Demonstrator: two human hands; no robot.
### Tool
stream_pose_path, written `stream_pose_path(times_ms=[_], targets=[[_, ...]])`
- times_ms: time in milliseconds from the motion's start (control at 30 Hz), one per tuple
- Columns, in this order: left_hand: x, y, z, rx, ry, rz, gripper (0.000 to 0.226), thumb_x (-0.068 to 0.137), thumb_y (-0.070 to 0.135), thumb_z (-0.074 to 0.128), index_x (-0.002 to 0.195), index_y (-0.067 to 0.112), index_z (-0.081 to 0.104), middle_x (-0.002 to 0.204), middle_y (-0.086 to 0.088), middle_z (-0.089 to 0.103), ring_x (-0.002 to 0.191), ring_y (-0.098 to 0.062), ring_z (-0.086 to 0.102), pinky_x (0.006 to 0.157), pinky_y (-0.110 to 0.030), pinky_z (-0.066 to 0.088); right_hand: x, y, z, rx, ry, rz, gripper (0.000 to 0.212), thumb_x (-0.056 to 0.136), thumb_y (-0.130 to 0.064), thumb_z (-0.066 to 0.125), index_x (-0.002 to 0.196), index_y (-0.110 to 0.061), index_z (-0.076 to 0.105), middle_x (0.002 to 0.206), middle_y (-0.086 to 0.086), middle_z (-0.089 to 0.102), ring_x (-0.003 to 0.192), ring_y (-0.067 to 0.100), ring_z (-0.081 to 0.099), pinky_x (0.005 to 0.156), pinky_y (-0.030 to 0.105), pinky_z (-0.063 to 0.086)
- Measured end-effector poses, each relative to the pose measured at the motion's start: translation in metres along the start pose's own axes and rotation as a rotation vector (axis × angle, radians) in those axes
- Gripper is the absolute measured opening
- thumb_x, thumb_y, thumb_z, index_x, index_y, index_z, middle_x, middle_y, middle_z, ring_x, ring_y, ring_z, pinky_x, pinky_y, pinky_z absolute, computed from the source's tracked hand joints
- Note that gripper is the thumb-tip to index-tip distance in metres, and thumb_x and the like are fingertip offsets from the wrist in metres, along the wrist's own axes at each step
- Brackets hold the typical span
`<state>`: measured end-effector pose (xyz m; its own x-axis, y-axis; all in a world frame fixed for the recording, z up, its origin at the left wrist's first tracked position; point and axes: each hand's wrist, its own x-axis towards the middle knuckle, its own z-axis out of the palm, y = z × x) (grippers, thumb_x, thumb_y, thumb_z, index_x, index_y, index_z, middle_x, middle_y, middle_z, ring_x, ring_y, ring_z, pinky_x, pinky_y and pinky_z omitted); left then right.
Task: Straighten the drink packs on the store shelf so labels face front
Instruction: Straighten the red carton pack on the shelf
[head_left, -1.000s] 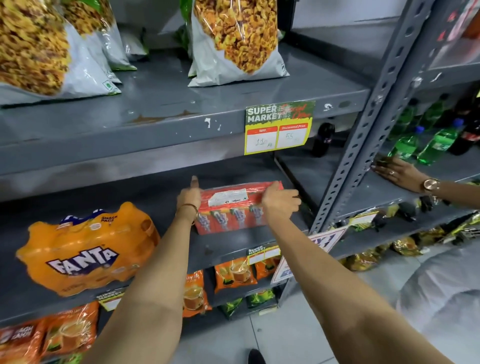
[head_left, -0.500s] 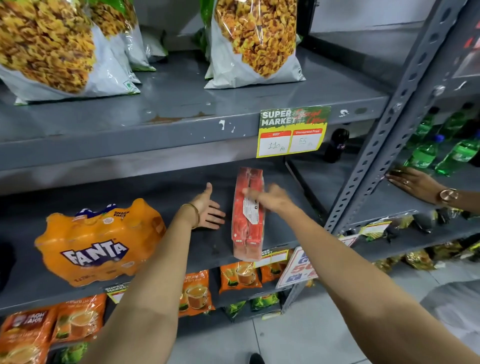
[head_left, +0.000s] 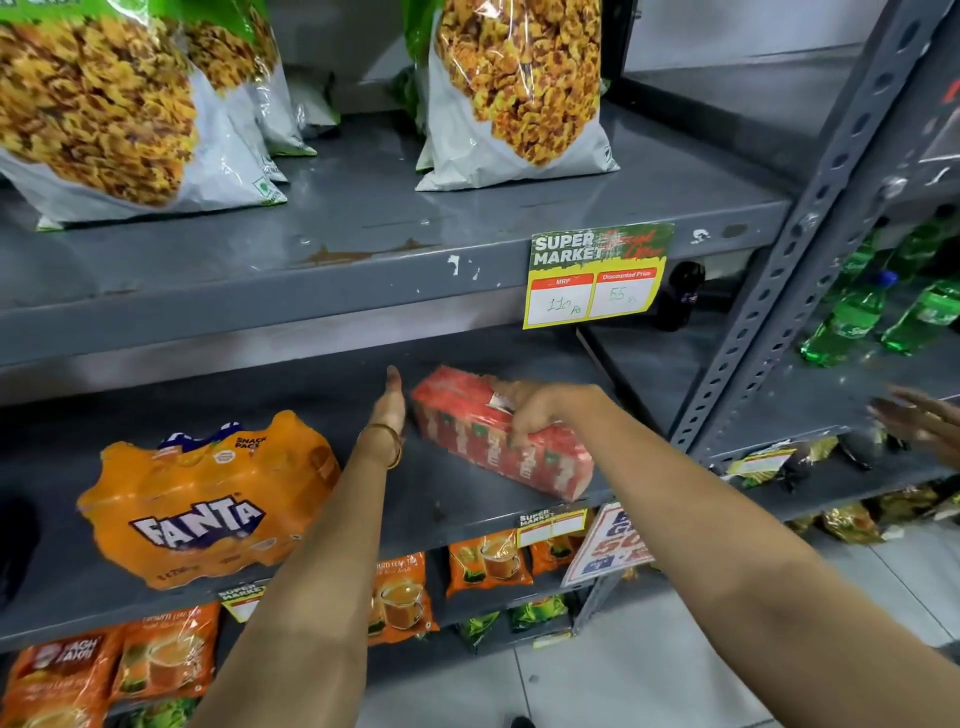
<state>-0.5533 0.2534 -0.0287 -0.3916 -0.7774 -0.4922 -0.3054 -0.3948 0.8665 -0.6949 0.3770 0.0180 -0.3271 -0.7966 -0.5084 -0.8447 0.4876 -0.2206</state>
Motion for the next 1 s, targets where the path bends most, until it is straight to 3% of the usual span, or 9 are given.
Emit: stream_pose_path(times_ms=[67,133,267,333,400,533,633,900,1000], targets=[[-0.002,0.003,0.002,-0.014,0.022,-0.027,0.056,0.095,0.057,0.021,0.094,0.015,0.058,0.061,0.0,0.072,0.063,-0.007,0.073,0.083,-0.035,0.046,0.003,0.0,-0.001,-0.17,-0.033,-0.048,0.11,0.074,-0.004,0.07,0.152,-0.035,-0.001,0.162,-0.001,0.01,0.15,0.027,0.004,0.117,0.055,0.014],[-0.005,0.001,0.005,-0.01,-0.041,-0.084,0.053,0.094,0.059,0.029,0.07,0.016,0.048,0.034,0.004,0.059,0.031,-0.01,0.06,0.062,-0.03,0.048,0.002,0.003,0.001,-0.194,-0.026,-0.075,0.11,0.076,-0.001,0.067,0.15,-0.039,-0.004,0.163,-0.002,-0.006,0.149,0.027,-0.014,0.115,0.063,-0.005],[0.0,-0.017,0.006,-0.004,-0.081,-0.079,0.045,0.091,0.055,0.044,0.072,0.015,0.052,0.065,-0.006,0.063,0.057,-0.021,0.064,0.068,-0.033,0.054,-0.01,0.03,0.015,0.305,0.291,-0.013,0.104,0.075,-0.032,0.074,0.153,-0.026,0.006,0.163,0.003,-0.002,0.149,0.024,-0.01,0.117,0.051,-0.008],[-0.002,-0.027,0.007,-0.032,-0.081,-0.062,0.043,0.09,0.054,0.046,0.076,0.015,0.055,0.072,-0.006,0.063,0.064,-0.023,0.064,0.075,-0.036,0.055,-0.016,0.041,0.029,0.612,0.662,0.164,0.089,0.081,-0.044,0.067,0.151,-0.013,0.022,0.16,0.01,0.02,0.149,0.028,0.013,0.119,0.044,0.01],[-0.005,-0.035,0.009,-0.083,-0.09,-0.042,0.042,0.091,0.053,0.044,0.077,0.015,0.057,0.074,-0.006,0.064,0.066,-0.023,0.064,0.076,-0.037,0.054,-0.023,0.045,0.042,0.901,0.822,0.371,0.075,0.089,-0.047,0.056,0.145,-0.002,0.032,0.15,0.019,0.038,0.138,0.034,0.037,0.112,0.039,0.029],[-0.012,-0.046,0.013,-0.264,-0.073,-0.015,0.037,0.093,0.048,0.042,0.079,0.017,0.057,0.079,-0.005,0.064,0.073,-0.023,0.064,0.085,-0.043,0.053,-0.032,0.045,0.067,1.222,0.689,0.47,0.07,0.091,-0.053,0.049,0.135,0.0,0.042,0.135,0.019,0.054,0.122,0.035,0.054,0.097,0.037,0.041],[-0.019,-0.058,0.016,-0.249,-0.008,0.028,0.035,0.095,0.045,0.04,0.079,0.018,0.057,0.077,-0.003,0.063,0.069,-0.018,0.063,0.072,-0.033,0.053,-0.033,0.045,0.08,1.253,0.644,0.396,0.059,0.091,-0.051,0.05,0.131,-0.007,0.045,0.121,0.011,0.059,0.114,0.031,0.058,0.087,0.033,0.042],[-0.037,-0.066,0.021,-0.098,-0.026,0.04,0.056,0.093,0.055,0.037,0.125,0.011,0.052,0.11,-0.013,0.068,0.098,-0.03,0.068,0.082,-0.038,0.053,-0.026,0.069,0.07,1.205,0.574,0.367,0.045,0.095,-0.041,0.047,0.127,-0.009,0.05,0.121,0.015,0.064,0.108,0.032,0.064,0.096,0.043,0.05],[-0.047,-0.069,0.029,-0.065,-0.014,0.065,0.059,0.093,0.056,0.034,0.129,0.012,0.049,0.116,-0.015,0.066,0.105,-0.033,0.066,0.073,-0.032,0.052,-0.023,0.08,0.065,1.173,0.546,0.359,0.048,0.096,-0.041,0.044,0.131,-0.008,0.047,0.124,0.017,0.062,0.111,0.034,0.062,0.099,0.046,0.048]])
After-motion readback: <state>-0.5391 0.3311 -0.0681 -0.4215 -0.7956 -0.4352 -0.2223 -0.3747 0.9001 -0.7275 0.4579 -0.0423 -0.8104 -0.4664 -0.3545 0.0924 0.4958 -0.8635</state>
